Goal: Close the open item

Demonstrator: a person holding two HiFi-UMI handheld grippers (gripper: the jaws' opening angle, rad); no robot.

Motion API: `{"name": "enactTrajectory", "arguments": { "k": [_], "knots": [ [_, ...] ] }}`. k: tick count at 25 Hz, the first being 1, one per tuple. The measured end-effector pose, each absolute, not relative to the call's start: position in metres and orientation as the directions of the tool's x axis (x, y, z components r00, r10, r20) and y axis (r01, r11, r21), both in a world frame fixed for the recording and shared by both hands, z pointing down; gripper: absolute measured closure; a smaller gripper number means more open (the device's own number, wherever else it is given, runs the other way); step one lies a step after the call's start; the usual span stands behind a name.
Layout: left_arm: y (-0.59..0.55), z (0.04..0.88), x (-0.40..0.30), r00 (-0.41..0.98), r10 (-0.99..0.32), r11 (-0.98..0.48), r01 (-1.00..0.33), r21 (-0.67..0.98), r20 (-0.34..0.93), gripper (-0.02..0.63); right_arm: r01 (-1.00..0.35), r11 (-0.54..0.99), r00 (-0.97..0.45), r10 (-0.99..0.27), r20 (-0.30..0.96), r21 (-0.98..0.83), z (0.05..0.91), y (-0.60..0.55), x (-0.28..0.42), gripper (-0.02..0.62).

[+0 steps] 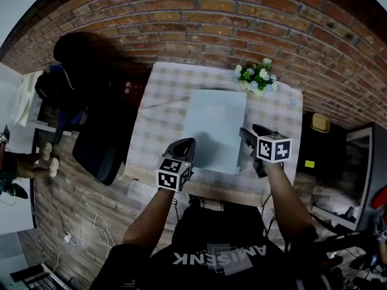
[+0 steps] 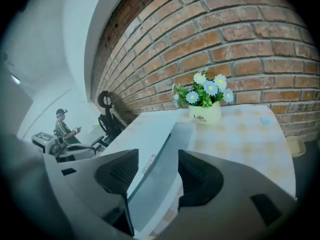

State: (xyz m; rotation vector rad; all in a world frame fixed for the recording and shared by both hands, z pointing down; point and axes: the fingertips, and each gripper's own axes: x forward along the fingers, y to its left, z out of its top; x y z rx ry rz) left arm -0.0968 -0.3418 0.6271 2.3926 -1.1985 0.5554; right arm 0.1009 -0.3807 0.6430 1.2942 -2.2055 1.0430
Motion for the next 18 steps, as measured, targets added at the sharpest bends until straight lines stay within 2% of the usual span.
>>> {"name": "enactTrajectory", "arguments": {
  "k": [18],
  "knots": [
    [-0.347, 0.691, -0.113, 0.454, -0.592, -0.516, -0.848, 0.12, 0.666, 0.592, -0.866, 0.251, -0.498, -0.494, 0.713, -0.432, 0.716, -0.379, 0.112, 0.339]
  ]
}}
